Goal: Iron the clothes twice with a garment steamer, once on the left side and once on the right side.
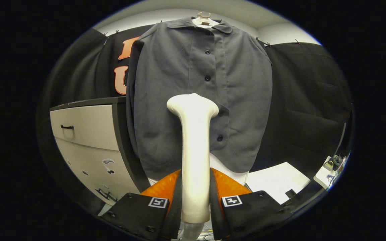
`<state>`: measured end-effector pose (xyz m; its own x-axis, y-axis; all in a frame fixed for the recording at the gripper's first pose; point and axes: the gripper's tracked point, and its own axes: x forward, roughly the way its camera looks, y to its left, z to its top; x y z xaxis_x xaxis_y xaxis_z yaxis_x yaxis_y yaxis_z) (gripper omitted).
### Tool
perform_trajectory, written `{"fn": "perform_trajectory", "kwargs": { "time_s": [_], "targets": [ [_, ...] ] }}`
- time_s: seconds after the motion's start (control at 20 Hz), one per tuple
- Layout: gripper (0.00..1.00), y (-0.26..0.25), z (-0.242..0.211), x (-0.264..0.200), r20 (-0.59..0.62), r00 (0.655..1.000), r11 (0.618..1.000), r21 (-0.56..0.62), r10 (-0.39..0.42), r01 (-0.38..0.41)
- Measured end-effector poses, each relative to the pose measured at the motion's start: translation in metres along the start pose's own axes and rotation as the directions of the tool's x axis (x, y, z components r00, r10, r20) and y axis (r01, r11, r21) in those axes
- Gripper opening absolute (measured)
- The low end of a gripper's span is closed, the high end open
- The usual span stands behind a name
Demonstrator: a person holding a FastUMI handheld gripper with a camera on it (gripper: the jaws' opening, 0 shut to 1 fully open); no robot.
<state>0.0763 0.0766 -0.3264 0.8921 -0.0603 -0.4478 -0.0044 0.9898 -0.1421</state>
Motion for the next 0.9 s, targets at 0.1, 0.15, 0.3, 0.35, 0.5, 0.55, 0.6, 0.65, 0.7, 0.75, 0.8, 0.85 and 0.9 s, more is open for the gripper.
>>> {"fn": "perform_trajectory", "kwargs": {
  "time_s": [0.1, 0.15, 0.3, 0.35, 0.5, 0.55, 0.6, 0.65, 0.7, 0.75, 0.8, 0.85, 0.9],
  "targets": [
    [0.45, 0.0, -0.008, 0.001, -0.018, 1.0, 1.0, -0.001, -0.001, 0.001],
    [0.45, 0.0, -0.01, 0.001, -0.022, 1.0, 1.0, 0.001, -0.002, 0.002],
    [0.45, 0.001, -0.012, -0.001, -0.021, 1.0, 1.0, 0.007, -0.001, 0.001],
    [0.45, 0.002, -0.009, -0.005, -0.011, 1.0, 1.0, 0.008, 0.004, -0.004],
    [0.45, 0.004, 0.005, -0.02, 0.02, 1.0, 1.0, -0.003, 0.021, -0.02],
    [0.43, 0.005, 0.011, -0.029, 0.025, 0.999, 0.999, 0.001, 0.033, -0.033],
    [0.4, 0.005, 0.017, -0.031, 0.032, 0.999, 0.999, 0.006, 0.038, -0.038],
    [0.4, 0.003, 0.025, -0.036, 0.048, 0.998, 0.999, 0.014, 0.037, -0.038],
    [0.4, 0.0, 0.034, -0.04, 0.065, 0.997, 0.999, 0.018, 0.035, -0.036],
    [0.4, -0.003, 0.042, -0.045, 0.084, 0.996, 0.999, 0.021, 0.032, -0.034],
    [0.4, -0.006, 0.05, -0.05, 0.103, 0.994, 0.999, 0.025, 0.029, -0.031],
    [0.4, -0.008, 0.058, -0.054, 0.12, 0.992, 0.999, 0.029, 0.027, -0.031],
    [0.4, -0.011, 0.067, -0.058, 0.139, 0.99, 0.999, 0.033, 0.023, -0.028]
  ]
}}
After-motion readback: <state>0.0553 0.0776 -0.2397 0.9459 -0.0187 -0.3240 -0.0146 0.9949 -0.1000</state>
